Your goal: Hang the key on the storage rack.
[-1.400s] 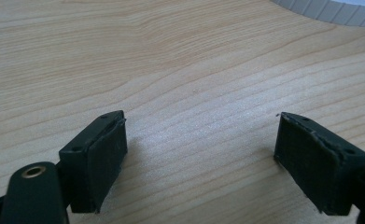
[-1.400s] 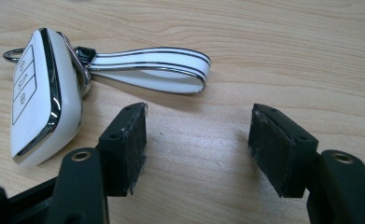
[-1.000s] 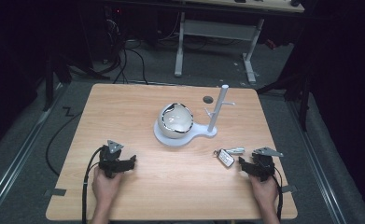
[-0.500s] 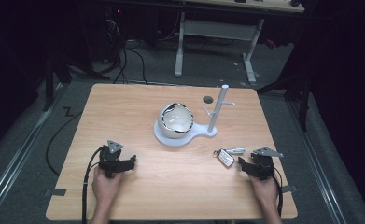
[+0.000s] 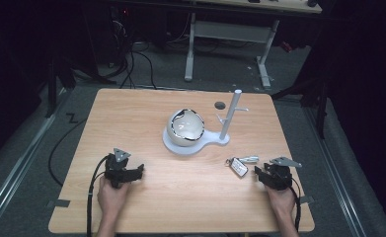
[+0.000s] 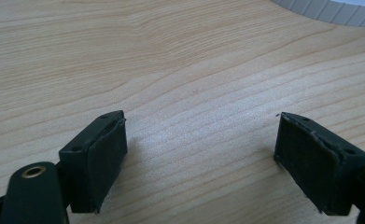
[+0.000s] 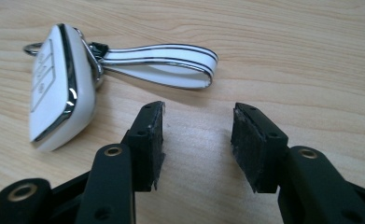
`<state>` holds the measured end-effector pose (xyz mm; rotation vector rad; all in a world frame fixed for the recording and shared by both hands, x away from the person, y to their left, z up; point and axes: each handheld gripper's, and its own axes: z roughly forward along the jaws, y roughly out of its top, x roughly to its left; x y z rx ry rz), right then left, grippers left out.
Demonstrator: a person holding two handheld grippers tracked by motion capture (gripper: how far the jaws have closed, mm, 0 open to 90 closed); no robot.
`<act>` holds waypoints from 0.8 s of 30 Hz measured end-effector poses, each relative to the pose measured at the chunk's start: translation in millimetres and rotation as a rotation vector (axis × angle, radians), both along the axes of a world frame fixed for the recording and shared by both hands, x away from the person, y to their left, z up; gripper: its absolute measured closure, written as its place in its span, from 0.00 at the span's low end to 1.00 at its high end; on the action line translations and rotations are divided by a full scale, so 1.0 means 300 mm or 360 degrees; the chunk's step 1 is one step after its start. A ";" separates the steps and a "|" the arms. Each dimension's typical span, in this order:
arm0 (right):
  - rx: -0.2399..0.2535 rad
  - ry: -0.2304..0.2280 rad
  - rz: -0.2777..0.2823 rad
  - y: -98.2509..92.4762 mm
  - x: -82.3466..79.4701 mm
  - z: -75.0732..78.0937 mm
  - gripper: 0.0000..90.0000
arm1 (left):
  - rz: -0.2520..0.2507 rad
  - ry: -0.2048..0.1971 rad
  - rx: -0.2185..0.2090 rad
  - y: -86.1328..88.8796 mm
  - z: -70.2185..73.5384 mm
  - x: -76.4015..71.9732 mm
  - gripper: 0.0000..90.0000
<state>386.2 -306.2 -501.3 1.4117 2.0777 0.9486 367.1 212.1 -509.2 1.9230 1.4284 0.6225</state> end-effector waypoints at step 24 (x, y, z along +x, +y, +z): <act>0.0208 -0.0108 0.0197 0.073 -0.050 0.063 0.58 | 0.0004 -0.0003 -0.0003 -0.001 0.000 0.000 0.19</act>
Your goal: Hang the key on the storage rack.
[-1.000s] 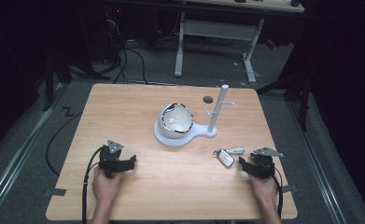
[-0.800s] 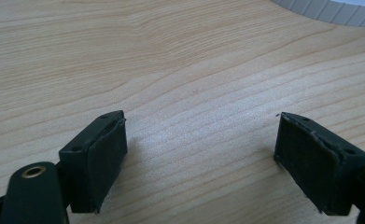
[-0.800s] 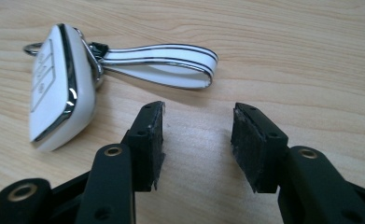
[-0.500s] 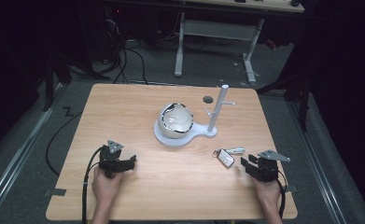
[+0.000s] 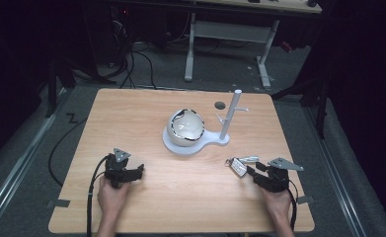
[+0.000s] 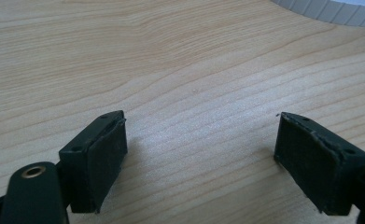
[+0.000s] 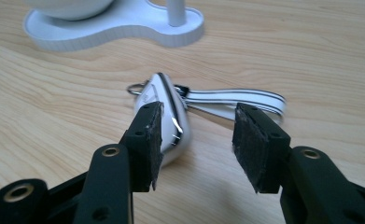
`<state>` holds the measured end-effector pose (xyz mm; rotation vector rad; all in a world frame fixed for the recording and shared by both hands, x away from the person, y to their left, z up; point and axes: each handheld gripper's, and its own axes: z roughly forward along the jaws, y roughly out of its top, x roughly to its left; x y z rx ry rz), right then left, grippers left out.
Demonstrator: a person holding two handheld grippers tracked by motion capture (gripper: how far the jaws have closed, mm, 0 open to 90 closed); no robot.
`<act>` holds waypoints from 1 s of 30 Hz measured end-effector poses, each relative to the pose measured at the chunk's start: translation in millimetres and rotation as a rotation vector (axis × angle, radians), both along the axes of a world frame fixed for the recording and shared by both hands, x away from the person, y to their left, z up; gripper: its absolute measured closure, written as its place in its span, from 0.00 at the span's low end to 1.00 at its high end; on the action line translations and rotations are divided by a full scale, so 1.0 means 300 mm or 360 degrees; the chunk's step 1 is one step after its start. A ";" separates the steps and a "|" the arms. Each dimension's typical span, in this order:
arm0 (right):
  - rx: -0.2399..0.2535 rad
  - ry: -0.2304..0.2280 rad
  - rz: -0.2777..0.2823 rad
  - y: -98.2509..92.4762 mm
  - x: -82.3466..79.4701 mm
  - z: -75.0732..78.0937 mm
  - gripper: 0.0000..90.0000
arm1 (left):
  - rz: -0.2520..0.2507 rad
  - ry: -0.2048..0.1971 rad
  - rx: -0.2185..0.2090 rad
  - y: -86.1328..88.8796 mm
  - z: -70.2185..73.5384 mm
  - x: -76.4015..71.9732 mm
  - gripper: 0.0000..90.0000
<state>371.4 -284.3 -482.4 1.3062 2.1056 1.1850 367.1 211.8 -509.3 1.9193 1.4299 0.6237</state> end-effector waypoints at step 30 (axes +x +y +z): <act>0.0002 0.0124 0.0077 0.105 0.086 -0.059 0.59 | 0.0000 0.0000 0.0000 0.000 0.000 -0.001 0.19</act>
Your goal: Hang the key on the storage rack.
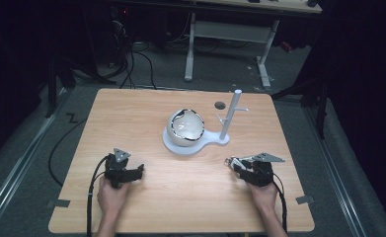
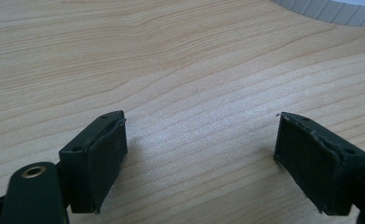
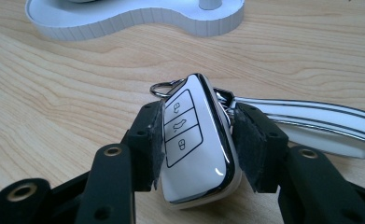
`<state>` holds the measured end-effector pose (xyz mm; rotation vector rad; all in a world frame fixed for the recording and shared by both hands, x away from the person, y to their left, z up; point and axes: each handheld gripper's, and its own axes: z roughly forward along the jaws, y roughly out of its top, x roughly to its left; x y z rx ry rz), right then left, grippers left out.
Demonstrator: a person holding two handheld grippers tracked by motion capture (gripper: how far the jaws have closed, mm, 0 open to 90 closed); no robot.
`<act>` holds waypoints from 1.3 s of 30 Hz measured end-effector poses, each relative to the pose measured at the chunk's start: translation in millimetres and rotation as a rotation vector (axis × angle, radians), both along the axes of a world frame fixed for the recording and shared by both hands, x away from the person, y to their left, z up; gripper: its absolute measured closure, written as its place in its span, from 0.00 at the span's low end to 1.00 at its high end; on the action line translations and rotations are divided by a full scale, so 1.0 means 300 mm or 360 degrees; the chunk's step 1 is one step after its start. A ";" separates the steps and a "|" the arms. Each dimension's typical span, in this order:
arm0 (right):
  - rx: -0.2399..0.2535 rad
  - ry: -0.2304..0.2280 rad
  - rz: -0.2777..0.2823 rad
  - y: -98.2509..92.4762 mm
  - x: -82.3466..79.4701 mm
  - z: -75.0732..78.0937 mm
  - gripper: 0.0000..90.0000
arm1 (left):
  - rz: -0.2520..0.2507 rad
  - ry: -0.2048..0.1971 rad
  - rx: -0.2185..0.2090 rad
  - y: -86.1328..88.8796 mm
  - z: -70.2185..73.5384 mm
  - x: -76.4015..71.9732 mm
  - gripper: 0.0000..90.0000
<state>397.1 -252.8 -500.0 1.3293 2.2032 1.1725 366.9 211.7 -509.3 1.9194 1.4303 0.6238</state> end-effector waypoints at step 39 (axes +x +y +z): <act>-0.0062 -0.0076 0.0113 0.041 -0.026 0.019 0.74 | 0.0000 0.0000 0.0000 0.000 0.000 0.000 0.19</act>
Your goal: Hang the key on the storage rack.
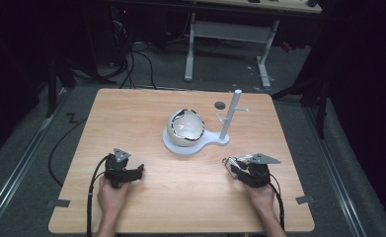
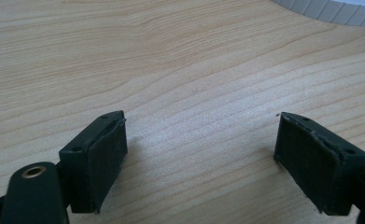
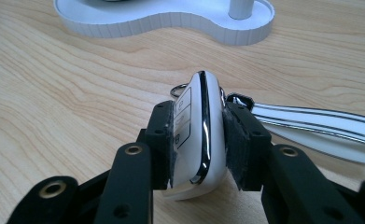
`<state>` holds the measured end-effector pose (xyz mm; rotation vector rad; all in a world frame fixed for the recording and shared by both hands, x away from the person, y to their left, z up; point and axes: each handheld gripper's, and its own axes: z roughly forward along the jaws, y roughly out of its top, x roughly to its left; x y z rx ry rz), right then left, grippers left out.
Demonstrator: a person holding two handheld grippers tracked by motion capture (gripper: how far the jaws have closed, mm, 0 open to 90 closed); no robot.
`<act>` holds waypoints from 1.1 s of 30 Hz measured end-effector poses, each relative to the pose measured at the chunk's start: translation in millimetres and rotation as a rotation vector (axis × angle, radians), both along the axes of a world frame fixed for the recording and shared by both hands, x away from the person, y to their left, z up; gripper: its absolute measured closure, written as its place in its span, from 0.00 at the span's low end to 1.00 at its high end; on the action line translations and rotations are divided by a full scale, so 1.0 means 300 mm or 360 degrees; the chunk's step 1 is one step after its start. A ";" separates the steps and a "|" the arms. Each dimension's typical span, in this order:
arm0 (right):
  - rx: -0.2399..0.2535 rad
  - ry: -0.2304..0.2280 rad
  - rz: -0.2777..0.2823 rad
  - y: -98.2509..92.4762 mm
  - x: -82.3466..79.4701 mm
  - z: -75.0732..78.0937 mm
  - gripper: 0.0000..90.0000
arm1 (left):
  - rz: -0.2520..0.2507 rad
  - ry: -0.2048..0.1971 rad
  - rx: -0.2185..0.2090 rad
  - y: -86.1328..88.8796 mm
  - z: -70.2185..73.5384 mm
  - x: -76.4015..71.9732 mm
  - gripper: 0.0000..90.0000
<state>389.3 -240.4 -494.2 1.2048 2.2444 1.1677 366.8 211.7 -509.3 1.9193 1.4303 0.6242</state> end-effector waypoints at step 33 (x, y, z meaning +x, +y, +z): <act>0.0002 -0.0150 0.0055 -0.013 -0.027 0.080 0.84 | 0.0000 0.0000 0.0000 0.000 0.000 0.000 0.19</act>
